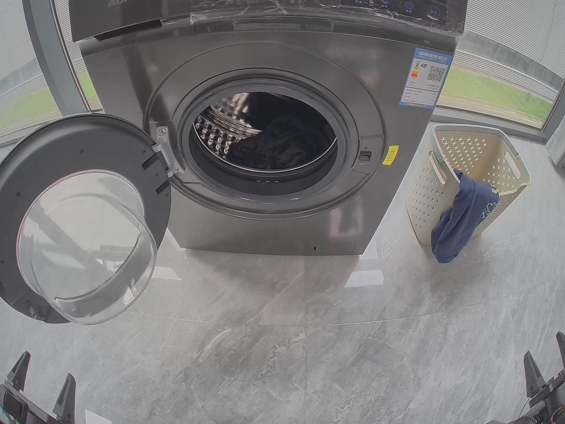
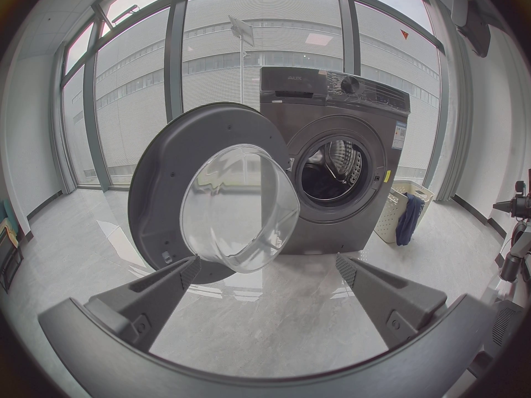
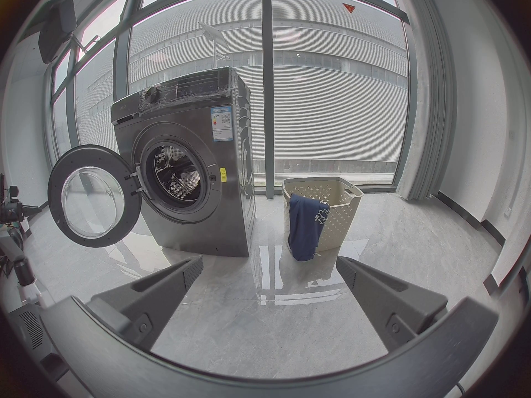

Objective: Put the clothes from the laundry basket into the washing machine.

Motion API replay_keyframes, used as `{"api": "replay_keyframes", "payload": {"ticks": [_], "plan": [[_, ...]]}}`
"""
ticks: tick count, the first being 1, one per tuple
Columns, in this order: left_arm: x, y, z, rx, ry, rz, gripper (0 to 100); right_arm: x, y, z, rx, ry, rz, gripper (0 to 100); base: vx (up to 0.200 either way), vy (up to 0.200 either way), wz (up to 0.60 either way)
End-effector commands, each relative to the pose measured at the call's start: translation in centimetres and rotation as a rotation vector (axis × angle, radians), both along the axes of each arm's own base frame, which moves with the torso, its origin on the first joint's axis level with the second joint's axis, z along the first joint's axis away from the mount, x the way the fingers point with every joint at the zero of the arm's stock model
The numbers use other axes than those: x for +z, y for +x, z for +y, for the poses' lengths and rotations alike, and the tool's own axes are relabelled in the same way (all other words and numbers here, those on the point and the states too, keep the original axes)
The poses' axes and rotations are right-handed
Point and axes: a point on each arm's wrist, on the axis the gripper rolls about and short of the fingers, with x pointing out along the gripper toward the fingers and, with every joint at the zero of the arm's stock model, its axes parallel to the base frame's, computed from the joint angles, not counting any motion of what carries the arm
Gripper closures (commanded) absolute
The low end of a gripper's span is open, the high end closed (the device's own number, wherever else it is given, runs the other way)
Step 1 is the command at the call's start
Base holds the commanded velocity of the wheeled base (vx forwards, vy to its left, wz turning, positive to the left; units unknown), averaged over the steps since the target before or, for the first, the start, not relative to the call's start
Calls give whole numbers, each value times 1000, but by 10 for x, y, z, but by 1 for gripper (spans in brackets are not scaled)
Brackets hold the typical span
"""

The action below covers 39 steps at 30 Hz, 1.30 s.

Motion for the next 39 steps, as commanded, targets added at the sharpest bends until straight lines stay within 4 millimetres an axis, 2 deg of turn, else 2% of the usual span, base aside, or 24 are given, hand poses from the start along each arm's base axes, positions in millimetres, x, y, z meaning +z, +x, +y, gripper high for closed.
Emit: {"api": "replay_keyframes", "payload": {"ticks": [1,25,31,39], "plan": [[-5,1,0,0,-1,10,0,-5,1,0,0,-1,8,0,0,-200,0],[-5,1,0,3,-4,10,0,-5,1,0,0,1,9,0,0,-200,0],[-5,1,0,3,-4,10,0,-5,1,0,0,1,9,0,0,0,0],[-5,1,0,3,-7,10,0,-5,1,0,0,-1,9,0,0,-200,0]]}}
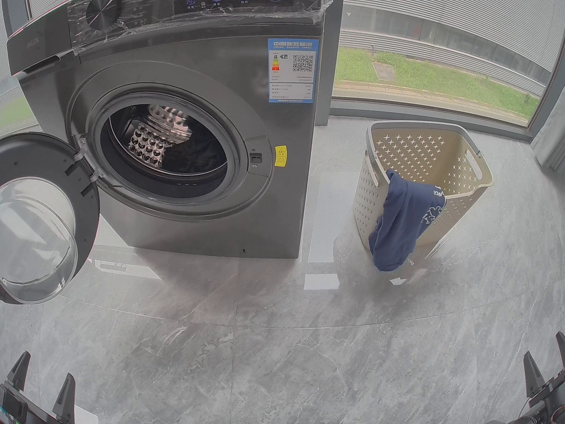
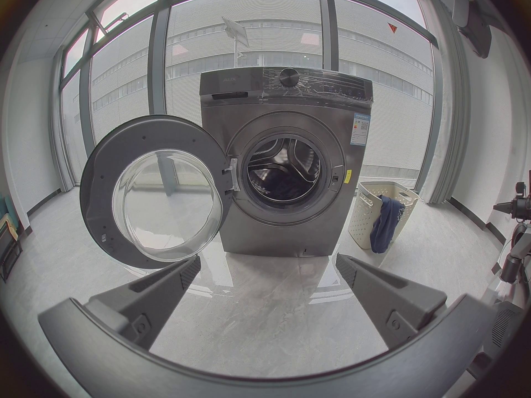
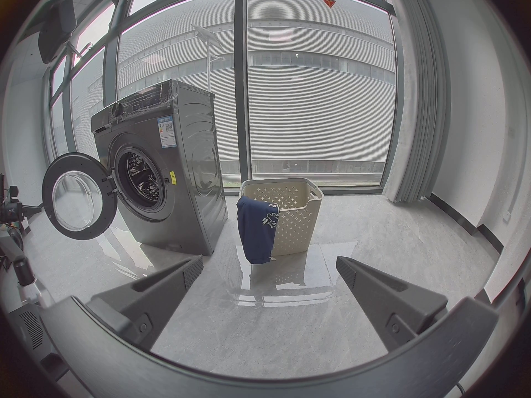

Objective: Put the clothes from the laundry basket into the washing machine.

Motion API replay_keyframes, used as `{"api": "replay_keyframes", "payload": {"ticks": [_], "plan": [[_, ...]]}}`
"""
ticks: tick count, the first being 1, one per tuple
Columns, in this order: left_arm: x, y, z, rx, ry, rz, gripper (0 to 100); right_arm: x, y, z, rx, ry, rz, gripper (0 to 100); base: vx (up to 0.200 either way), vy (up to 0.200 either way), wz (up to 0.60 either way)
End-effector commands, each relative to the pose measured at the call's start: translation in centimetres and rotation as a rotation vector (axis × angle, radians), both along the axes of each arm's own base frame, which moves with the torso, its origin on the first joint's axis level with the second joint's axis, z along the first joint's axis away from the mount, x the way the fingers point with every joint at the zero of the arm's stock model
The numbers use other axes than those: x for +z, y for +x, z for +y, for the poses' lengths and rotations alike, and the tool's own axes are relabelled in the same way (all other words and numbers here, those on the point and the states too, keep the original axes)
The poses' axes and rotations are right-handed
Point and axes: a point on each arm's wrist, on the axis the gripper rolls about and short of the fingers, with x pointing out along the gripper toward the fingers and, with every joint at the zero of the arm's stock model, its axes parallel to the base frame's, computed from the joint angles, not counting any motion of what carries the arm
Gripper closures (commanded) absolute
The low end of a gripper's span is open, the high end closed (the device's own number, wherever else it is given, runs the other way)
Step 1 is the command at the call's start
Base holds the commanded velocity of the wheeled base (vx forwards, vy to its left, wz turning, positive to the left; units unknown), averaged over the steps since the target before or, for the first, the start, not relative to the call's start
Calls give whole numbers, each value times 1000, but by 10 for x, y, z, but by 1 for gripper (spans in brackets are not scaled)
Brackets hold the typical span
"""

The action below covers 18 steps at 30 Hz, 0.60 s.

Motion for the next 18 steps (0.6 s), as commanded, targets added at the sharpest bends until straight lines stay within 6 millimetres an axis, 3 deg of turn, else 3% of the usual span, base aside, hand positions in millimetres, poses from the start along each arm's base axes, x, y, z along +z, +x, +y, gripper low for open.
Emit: {"api": "replay_keyframes", "payload": {"ticks": [1,6,16,18], "plan": [[-5,1,0,0,-4,8,0,-5,1,0,0,-1,5,0,0,-200,0],[-5,1,0,-1,-4,8,0,-5,1,0,0,-1,5,0,0,-200,0],[-4,0,0,-4,1,7,0,-5,1,0,0,-1,5,0,0,0,0],[-4,0,0,-6,1,7,0,-5,1,0,0,-1,7,0,200,0,0]]}}
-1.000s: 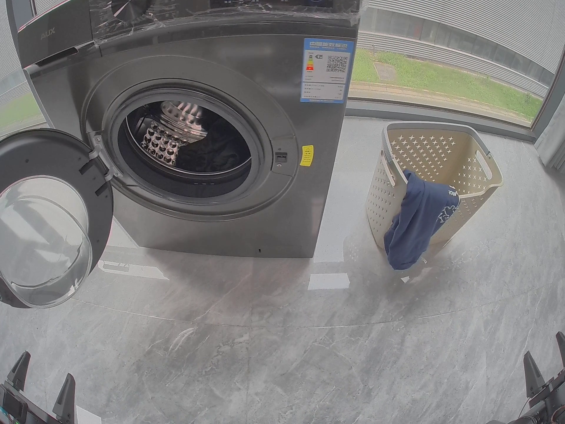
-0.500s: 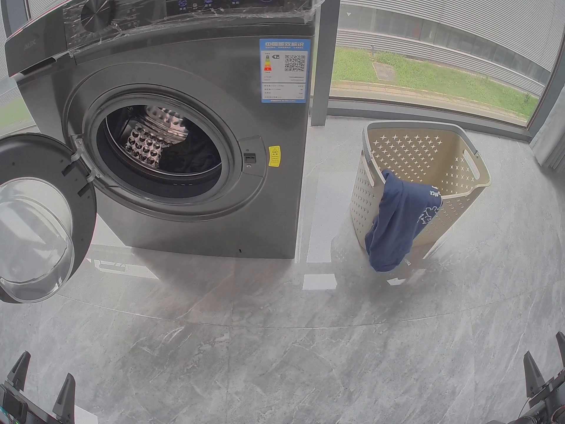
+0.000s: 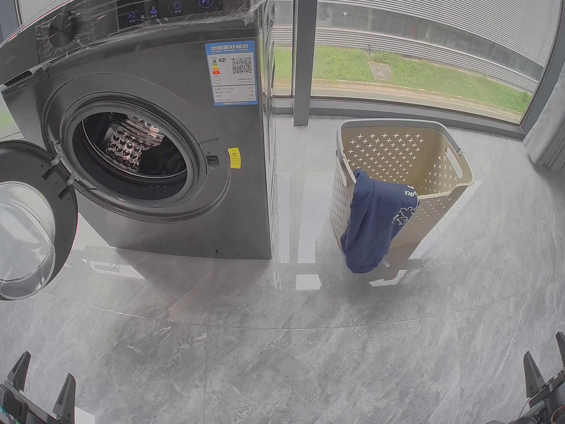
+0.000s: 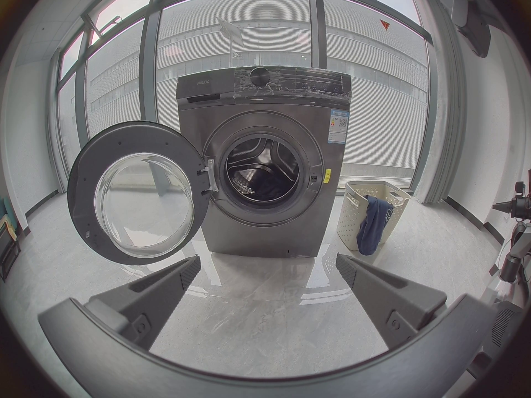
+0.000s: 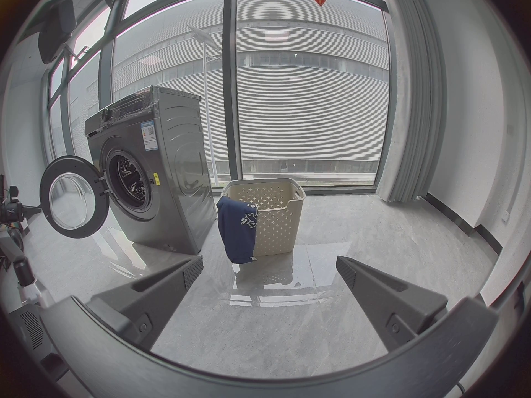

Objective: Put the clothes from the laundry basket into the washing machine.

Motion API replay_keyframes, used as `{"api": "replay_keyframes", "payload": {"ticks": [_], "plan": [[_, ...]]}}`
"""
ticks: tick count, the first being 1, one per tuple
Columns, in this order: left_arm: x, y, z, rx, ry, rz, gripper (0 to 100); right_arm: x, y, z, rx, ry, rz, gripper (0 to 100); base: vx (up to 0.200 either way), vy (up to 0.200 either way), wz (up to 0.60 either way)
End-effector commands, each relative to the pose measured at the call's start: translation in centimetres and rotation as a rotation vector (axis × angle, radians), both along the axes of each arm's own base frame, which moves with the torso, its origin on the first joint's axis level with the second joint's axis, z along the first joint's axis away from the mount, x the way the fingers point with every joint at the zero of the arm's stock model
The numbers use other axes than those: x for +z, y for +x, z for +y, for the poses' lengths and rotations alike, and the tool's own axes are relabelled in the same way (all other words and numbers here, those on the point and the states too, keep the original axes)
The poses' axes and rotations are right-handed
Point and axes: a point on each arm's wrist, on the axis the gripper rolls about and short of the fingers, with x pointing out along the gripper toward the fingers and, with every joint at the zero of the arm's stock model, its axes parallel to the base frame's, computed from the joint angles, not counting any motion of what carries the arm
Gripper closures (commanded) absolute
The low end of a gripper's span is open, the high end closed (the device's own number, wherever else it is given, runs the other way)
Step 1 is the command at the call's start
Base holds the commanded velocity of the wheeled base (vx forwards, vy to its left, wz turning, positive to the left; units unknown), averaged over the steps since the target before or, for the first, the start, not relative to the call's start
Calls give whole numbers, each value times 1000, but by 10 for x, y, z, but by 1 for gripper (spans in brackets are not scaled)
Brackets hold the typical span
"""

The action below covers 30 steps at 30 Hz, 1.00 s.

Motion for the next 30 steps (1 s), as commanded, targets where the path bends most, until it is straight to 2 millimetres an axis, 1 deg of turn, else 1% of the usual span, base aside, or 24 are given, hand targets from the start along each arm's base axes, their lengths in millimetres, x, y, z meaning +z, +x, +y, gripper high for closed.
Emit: {"api": "replay_keyframes", "payload": {"ticks": [1,13,25,30], "plan": [[-4,0,0,-1,-1,6,0,-5,0,0,0,1,7,0,200,0,0],[-4,0,0,0,-3,6,0,-5,0,0,0,1,5,0,200,0,0],[-4,0,0,3,-6,6,0,-5,0,0,0,1,5,0,0,0,0],[-4,0,0,2,-5,6,0,-5,0,0,0,1,5,0,0,-200,0]]}}
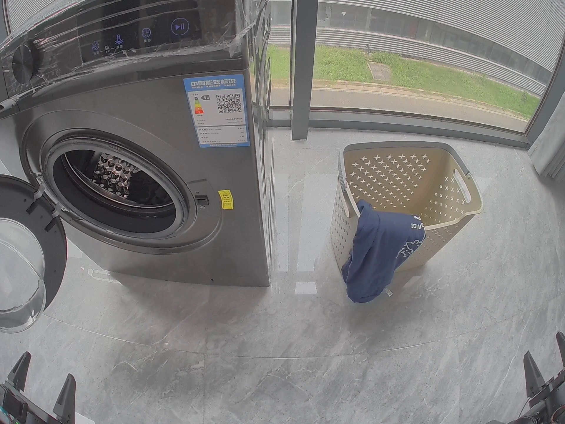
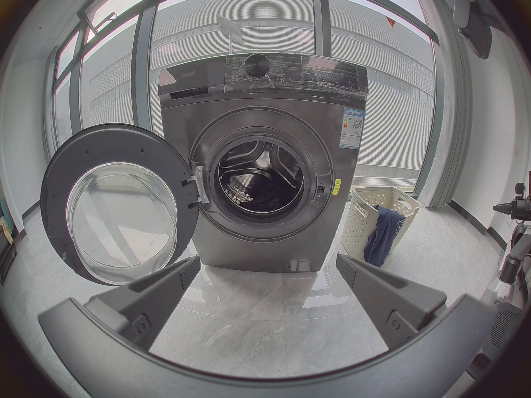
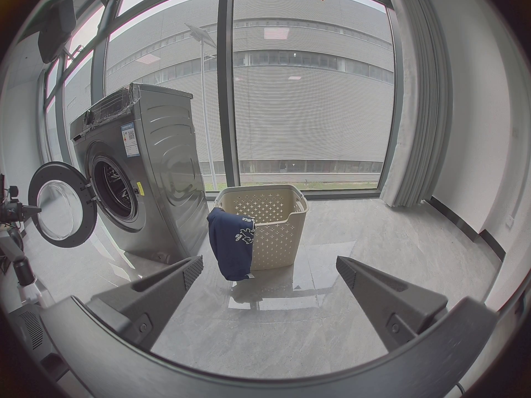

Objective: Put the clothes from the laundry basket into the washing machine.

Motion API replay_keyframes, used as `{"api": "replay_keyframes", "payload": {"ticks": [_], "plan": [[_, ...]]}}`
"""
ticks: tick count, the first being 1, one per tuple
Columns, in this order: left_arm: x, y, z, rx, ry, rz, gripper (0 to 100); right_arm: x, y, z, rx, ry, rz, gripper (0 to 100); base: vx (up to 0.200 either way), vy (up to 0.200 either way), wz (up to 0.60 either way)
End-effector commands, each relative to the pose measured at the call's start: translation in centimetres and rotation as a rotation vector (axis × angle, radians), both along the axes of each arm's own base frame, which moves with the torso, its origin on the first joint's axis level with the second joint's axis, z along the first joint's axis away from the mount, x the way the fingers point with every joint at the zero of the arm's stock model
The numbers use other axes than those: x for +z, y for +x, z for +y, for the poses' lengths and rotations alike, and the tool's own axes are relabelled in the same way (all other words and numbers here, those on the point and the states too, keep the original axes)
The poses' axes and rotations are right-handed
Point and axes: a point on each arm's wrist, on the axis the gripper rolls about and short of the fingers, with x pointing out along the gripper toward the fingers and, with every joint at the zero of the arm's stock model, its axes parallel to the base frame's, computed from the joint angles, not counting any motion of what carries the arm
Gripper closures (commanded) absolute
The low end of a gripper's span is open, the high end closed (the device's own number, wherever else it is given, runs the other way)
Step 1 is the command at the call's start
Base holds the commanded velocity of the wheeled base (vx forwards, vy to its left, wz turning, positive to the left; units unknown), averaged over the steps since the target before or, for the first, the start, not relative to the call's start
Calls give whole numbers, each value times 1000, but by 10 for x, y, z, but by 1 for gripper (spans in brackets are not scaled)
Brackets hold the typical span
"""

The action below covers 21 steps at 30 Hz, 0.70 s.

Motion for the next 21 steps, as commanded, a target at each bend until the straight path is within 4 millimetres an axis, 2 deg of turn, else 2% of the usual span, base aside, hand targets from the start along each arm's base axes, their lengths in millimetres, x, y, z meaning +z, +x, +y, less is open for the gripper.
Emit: {"api": "replay_keyframes", "payload": {"ticks": [1,13,21], "plan": [[-4,0,0,-1,1,4,0,-5,0,0,0,-1,5,0,0,-200,0],[-4,0,0,-1,1,4,0,-5,0,0,0,1,4,0,0,-200,0],[-4,0,0,-1,4,4,0,-5,0,0,0,-1,4,0,0,0,0]]}}
